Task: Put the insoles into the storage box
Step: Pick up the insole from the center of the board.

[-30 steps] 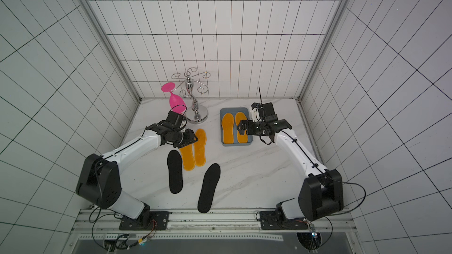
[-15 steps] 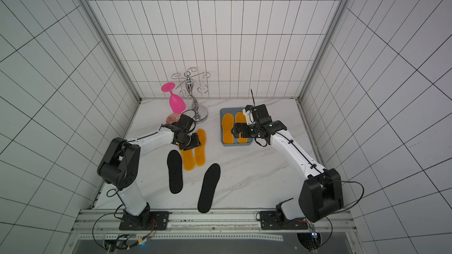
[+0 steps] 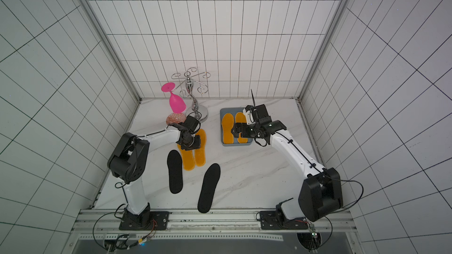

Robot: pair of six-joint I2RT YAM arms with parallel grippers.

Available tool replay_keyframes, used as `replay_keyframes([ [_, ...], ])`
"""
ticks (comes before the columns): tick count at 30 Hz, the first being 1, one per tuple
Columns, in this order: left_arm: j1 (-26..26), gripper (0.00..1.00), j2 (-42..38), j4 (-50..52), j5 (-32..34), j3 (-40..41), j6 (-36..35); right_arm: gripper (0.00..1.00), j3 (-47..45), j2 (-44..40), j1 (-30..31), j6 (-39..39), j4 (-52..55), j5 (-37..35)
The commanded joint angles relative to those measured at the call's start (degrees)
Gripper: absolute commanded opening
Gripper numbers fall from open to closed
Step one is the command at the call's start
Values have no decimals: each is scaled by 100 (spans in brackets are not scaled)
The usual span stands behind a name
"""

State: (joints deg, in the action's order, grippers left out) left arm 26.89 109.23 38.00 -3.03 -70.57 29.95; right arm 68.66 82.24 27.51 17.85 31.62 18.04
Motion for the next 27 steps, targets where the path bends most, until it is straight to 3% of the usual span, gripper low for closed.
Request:
replay_keyframes([
  [1, 134, 30, 530, 116, 91, 150, -103, 99, 51, 106, 62, 79, 70, 11],
  [5, 134, 6, 580, 50, 41, 259, -78, 99, 34, 111, 62, 113, 72, 15],
  [7, 134, 0, 478, 99, 6, 233, -78, 99, 3, 91, 68, 122, 65, 19],
  [12, 107, 0, -51, 151, -201, 71, -1, 99, -126, 13, 79, 238, -33, 105],
  [18, 10, 0, -655, 103, -419, -68, 105, 100, -467, -91, 83, 792, -722, 727],
  [27, -31, 0, -1380, 287, -578, -179, 194, 92, -901, -67, 218, 1428, -1647, 1208],
])
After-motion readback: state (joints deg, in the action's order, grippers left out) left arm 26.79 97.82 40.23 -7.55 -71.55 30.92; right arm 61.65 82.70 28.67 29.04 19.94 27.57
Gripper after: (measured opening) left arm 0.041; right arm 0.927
